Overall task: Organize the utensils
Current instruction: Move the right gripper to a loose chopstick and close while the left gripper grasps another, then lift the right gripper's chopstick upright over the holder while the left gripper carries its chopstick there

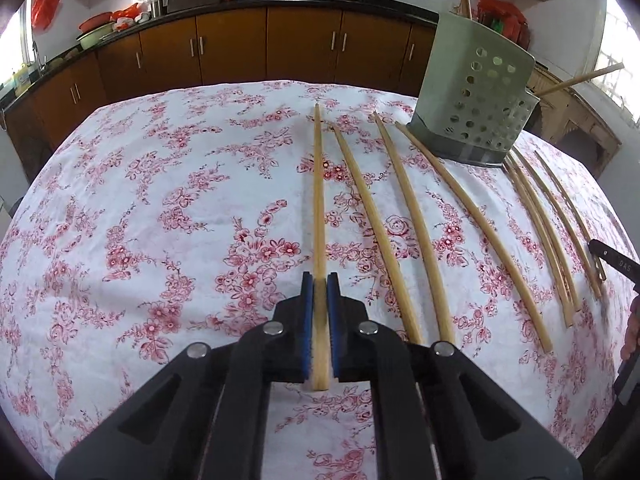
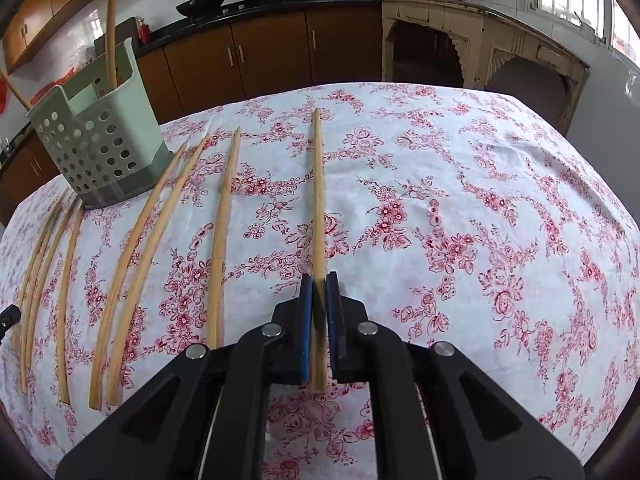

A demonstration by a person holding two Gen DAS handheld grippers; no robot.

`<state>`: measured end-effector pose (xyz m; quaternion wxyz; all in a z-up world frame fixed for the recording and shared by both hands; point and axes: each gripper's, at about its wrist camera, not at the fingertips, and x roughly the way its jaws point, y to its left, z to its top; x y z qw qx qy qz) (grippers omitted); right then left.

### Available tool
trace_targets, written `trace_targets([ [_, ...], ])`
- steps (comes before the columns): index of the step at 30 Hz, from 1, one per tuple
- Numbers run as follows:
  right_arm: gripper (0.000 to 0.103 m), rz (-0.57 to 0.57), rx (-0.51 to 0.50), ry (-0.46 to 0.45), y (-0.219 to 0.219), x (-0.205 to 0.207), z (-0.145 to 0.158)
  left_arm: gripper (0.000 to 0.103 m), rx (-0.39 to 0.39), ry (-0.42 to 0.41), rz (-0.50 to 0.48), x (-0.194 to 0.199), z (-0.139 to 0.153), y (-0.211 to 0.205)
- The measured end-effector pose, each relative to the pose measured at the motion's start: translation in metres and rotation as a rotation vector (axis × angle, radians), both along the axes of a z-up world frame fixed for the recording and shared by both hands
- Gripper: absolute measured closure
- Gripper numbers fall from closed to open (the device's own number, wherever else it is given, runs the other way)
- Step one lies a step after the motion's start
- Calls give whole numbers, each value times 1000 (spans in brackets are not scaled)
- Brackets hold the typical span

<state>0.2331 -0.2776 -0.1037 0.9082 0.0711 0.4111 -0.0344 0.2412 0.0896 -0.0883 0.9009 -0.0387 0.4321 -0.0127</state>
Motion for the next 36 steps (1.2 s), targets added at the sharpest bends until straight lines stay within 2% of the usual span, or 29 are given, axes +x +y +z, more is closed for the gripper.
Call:
trace_targets([
  [10,95,2,11,-2,-3,0,0,94,-15,0,6,0,0,1],
  [14,95,13,-36,8,3,-1,2,93,1,0,4,-1,0,0],
  [16,95,15,-29,13,4,-1,2,90,7,1,-1,-3,0,-2],
  [18,95,16,-16,8,2,-2,1,82,7,3,-13,-7,1,-5],
  [21,95,18,-26,3,4,-3,1,81,69,1,-24,-13,0,-16],
  [23,95,18,-17,1,2,-4,1,83,67,1,-12,-15,0,-16],
  [26,95,20,11,-3,-2,-4,1,94,65,-4,12,-18,0,-13],
  [30,96,23,30,-2,-5,-9,5,95,75,8,-5,-20,1,-12],
  [36,96,28,30,-75,-9,-25,30,95,68,28,-23,-23,10,-8],
])
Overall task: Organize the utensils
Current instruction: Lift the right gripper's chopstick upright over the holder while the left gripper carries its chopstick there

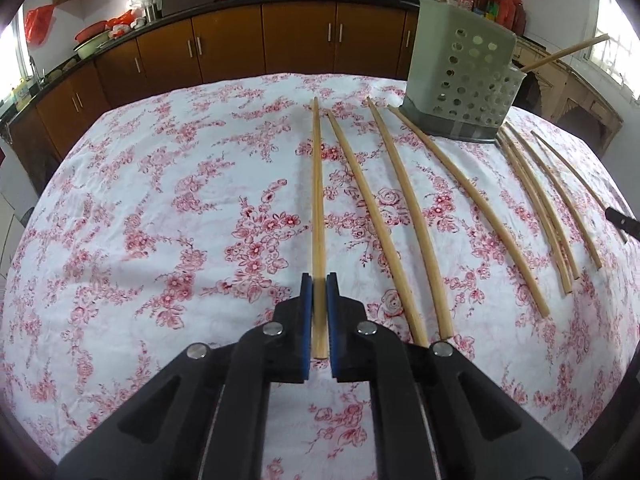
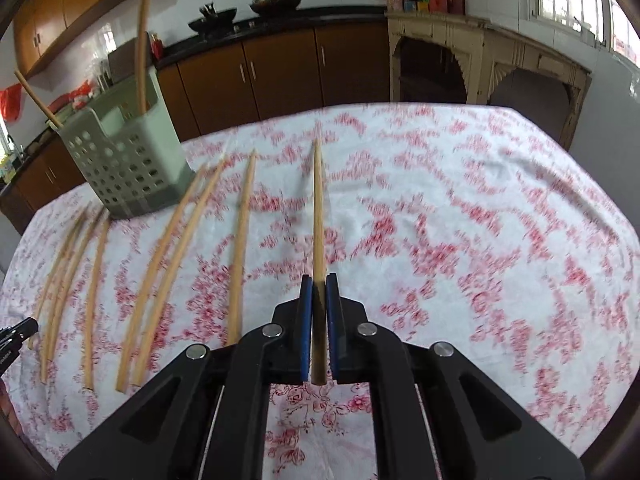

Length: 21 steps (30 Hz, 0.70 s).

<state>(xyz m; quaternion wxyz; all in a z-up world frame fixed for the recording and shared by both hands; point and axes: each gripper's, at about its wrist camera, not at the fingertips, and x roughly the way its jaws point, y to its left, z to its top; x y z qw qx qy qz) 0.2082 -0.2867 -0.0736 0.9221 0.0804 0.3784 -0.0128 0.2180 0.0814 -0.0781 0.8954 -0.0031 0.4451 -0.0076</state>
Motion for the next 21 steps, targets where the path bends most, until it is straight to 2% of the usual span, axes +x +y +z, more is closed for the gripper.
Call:
trace_targets([
  [10,96,-14,12,-133,-9,-11,41,95,-40,-129,3,-8,54,7],
  [21,96,-29,58,-292,-18,-21,80,95,-127,-355,28,-13,123,17],
])
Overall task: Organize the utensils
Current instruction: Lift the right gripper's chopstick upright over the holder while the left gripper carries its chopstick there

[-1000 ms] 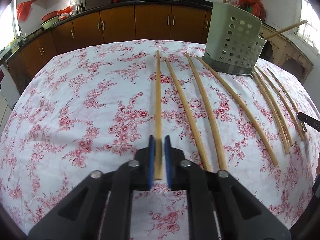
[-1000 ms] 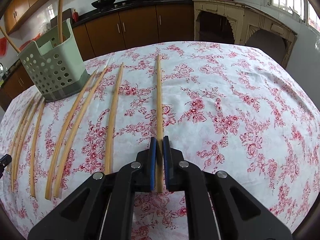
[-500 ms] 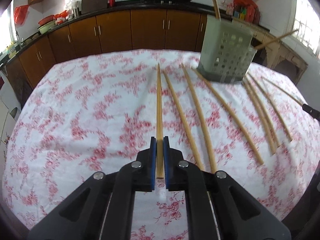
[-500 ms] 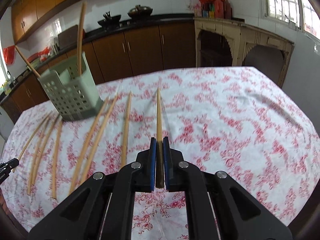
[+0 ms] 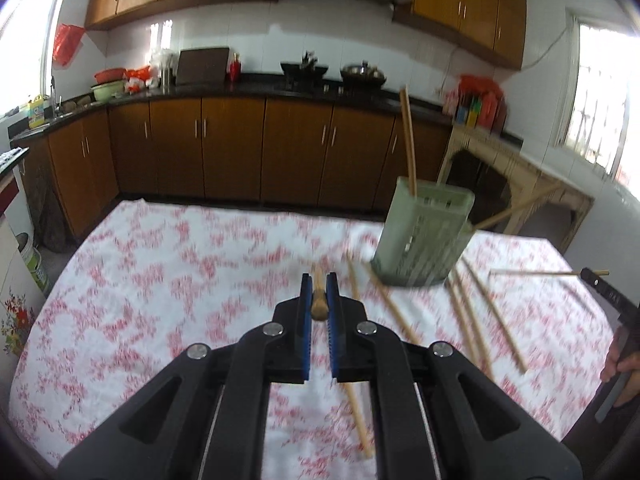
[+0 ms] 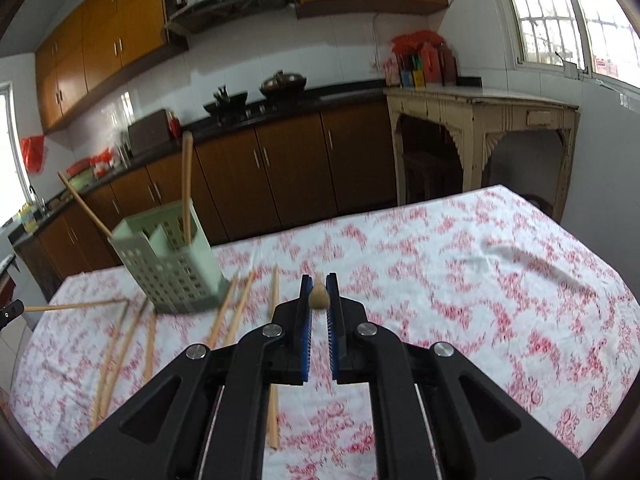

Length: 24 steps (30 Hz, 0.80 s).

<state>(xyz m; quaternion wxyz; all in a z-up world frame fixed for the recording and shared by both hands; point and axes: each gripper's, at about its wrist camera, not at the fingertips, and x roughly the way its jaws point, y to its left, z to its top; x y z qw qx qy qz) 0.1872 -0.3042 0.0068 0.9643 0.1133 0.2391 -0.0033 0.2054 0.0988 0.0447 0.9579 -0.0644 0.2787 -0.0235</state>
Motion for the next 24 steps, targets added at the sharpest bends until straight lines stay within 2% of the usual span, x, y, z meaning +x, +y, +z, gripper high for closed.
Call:
trace_targets([
  [9,96,6,5,-100,1,-4,30,95,-15,-110,-6,0,37,0],
  [24,96,65,29,-127,13,-4,60,95,-12,-162,-16,3,70,-5],
])
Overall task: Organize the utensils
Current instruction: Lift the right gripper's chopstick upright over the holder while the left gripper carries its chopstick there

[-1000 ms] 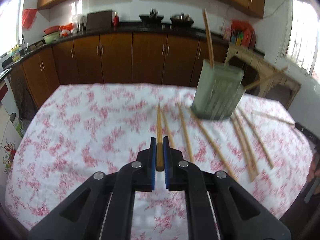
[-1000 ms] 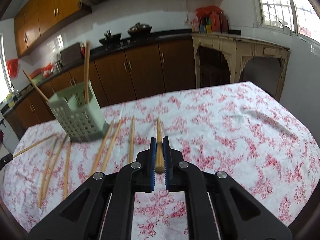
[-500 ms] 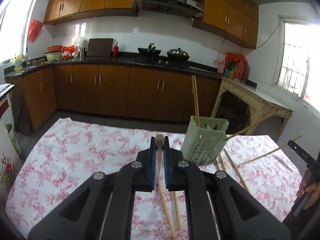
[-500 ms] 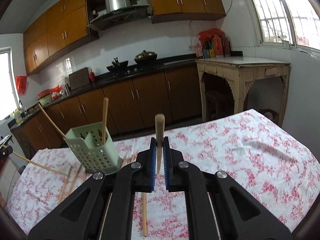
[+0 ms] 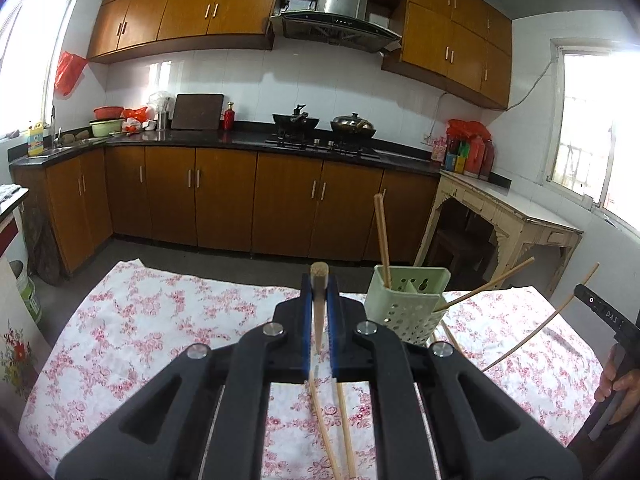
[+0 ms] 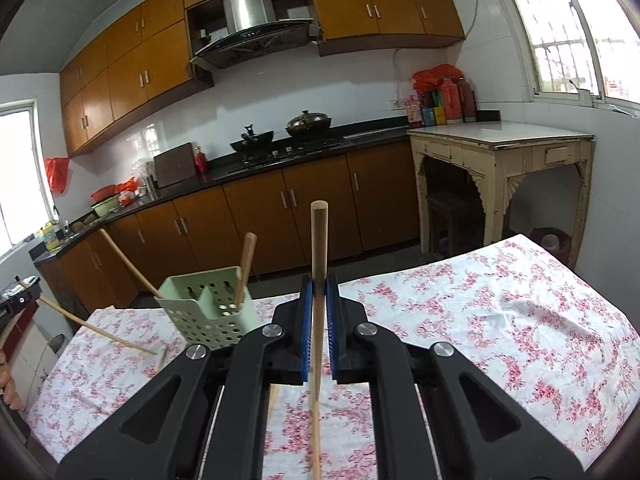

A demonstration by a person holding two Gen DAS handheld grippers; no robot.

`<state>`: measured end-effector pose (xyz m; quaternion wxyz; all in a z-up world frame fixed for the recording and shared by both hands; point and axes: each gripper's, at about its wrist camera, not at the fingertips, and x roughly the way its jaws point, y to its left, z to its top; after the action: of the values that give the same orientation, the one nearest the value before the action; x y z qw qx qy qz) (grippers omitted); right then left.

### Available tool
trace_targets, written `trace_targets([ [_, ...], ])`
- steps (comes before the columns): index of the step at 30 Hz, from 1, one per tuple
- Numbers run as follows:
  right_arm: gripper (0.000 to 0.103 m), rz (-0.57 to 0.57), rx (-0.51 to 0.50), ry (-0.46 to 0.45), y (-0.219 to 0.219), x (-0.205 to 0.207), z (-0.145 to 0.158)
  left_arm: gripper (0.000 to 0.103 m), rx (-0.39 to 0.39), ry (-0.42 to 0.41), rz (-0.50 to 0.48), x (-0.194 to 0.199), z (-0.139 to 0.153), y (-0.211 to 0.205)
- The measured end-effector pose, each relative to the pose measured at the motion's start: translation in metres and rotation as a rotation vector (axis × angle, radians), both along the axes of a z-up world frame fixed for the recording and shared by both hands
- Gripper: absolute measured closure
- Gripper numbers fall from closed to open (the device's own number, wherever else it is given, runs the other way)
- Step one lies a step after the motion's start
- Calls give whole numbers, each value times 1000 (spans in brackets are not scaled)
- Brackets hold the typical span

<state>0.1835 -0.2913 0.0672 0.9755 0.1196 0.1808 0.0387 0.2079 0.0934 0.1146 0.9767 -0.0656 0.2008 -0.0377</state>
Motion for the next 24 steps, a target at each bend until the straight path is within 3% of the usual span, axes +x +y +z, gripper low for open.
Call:
trace_targets([
  [7,96,118,38,-24,16,-7,33,95,6,-2,-78,-8,33,-11],
  [14,96,209,45,-111,41,-2,82,95,5,-33,-164,-2,86,-39],
  [20,96,210,20,-181,65,29,112,95,1,-82,-185,31,127,-69],
  [24,96,172,13,-187,73,54,108,95,30,-102,-147,60,129,-83],
])
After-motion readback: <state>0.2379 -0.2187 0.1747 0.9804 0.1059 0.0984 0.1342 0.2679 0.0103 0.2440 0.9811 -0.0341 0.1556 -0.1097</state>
